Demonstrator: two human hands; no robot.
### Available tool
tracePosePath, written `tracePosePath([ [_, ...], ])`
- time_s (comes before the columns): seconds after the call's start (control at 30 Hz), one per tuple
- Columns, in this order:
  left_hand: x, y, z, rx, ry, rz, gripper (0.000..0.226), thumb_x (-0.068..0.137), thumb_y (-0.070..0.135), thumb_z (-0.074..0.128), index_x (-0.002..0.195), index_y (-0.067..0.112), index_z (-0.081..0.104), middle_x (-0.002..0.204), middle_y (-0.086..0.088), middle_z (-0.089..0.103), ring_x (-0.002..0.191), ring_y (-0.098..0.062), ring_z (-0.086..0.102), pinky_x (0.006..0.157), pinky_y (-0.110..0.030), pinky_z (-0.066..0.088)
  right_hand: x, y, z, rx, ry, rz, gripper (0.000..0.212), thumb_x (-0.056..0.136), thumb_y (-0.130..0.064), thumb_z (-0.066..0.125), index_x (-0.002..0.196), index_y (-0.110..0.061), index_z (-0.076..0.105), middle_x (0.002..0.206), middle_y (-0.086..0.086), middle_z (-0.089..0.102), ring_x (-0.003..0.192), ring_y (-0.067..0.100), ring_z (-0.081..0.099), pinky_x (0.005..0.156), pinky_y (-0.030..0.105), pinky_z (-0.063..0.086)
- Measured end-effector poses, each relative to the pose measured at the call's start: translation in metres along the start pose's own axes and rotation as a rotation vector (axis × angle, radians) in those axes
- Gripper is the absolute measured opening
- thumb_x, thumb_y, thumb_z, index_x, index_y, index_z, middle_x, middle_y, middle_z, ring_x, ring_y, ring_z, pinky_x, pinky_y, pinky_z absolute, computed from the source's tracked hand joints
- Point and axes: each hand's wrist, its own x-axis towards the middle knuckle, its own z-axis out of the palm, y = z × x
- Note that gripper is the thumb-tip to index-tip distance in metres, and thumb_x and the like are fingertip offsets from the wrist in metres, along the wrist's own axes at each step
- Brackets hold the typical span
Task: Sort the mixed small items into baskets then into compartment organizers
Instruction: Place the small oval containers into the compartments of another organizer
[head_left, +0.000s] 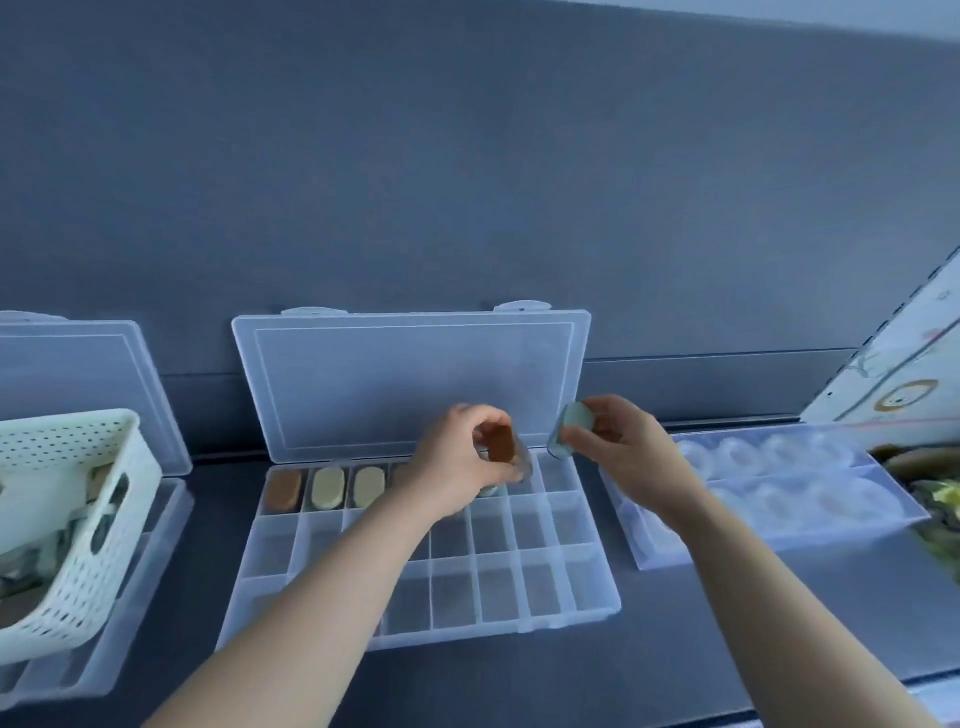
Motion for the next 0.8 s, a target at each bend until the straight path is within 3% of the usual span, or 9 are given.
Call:
tracePosePath([
  [0.17,0.015,0.000,0.023,0.291,-0.089,-0.007,0.053,0.063,0.033,0.087,0.110,0.023,0.064,0.107,0.004,0.059,0.100,-0.017,0.053,0.087,-0.034,0.048,0.008,0.025,-0.009,0.009,-0.040,0.020,0.032,0.079,-0.030,0.074,0.105,-0.020,0.058,0.097,-0.005,0.071,0.087,0.011,0.069,0.080,0.031,0.057],
  [0.23,0.018,-0.002,0.027,0.349,-0.124,-0.037,0.057,0.064,0.036,0.087,0.114,0.023,0.062,0.110,0.002,0.058,0.104,-0.019,0.052,0.091,-0.038,0.048,0.011,0.030,-0.009,0.001,-0.061,0.017,0.034,0.079,-0.028,0.075,0.106,-0.017,0.057,0.098,-0.005,0.071,0.088,0.010,0.068,0.081,0.028,0.056],
  [0.47,0.020,-0.006,0.027,0.356,-0.158,-0.050,0.066,0.065,0.036,0.086,0.124,0.022,0.060,0.114,0.003,0.054,0.109,-0.018,0.049,0.095,-0.036,0.045,0.021,0.035,0.000,-0.263,-0.159,-0.068,0.032,0.078,-0.029,0.072,0.106,-0.018,0.063,0.095,-0.001,0.069,0.089,0.018,0.065,0.080,0.035,0.053],
  [0.67,0.011,-0.010,0.024,0.340,-0.115,-0.006,0.059,0.072,0.037,0.081,0.125,0.021,0.060,0.122,0.007,0.053,0.114,-0.014,0.045,0.096,-0.030,0.040,0.024,0.038,0.017,-0.496,-0.203,-0.171,0.028,0.083,-0.026,0.065,0.107,-0.013,0.063,0.098,0.002,0.054,0.081,0.019,0.054,0.072,0.026,0.043],
  [0.8,0.004,-0.013,0.020,0.382,-0.031,0.040,0.046,0.083,0.035,0.072,0.125,0.021,0.060,0.123,0.007,0.055,0.115,-0.014,0.047,0.099,-0.030,0.040,0.023,0.043,0.024,-0.578,-0.221,-0.190,0.035,0.086,-0.030,0.062,0.116,-0.013,0.060,0.117,0.003,0.047,0.106,0.020,0.049,0.083,0.023,0.040],
])
